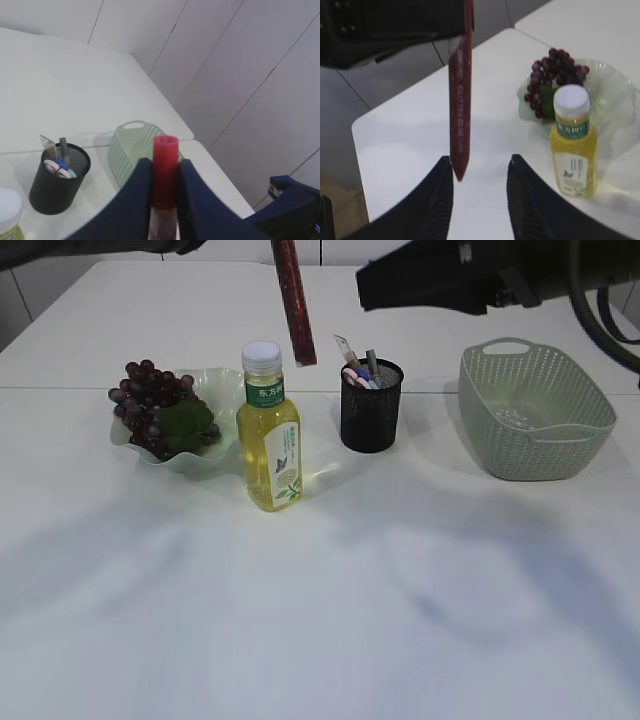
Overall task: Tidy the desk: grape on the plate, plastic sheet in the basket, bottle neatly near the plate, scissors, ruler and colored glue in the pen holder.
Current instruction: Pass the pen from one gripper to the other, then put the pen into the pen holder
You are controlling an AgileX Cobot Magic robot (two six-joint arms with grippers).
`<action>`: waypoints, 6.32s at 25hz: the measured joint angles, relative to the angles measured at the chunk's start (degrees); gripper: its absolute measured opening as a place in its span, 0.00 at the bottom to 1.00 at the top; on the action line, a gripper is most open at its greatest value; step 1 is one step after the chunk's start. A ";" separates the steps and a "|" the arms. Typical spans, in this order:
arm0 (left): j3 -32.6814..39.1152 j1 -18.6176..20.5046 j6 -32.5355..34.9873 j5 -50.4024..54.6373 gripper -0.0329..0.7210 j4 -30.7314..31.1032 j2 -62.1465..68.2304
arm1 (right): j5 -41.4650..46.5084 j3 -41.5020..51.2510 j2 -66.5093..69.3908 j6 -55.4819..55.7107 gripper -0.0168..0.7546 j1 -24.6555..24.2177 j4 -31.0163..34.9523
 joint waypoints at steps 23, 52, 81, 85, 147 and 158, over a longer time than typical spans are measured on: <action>0.00 0.00 -2.17 -8.19 0.15 -0.73 0.98 | -0.20 0.00 3.95 -16.60 0.41 2.37 19.07; 0.00 -2.22 -2.83 -8.42 0.15 1.00 2.66 | -0.46 0.00 7.49 -18.54 0.36 2.67 24.26; 0.00 -2.22 -3.05 -7.20 0.75 2.62 2.66 | -0.27 0.00 7.49 -18.54 0.11 2.75 22.51; 0.00 -2.22 -3.05 -7.20 0.80 2.62 2.66 | -0.81 0.00 7.49 -18.54 0.11 2.75 22.51; 0.00 21.36 34.18 56.94 0.68 -14.22 9.27 | -34.11 -32.63 48.91 -38.49 0.11 -1.70 33.93; 0.00 21.36 34.18 56.94 0.68 -14.22 9.27 | -34.11 -32.68 50.76 -38.61 0.33 -1.70 34.02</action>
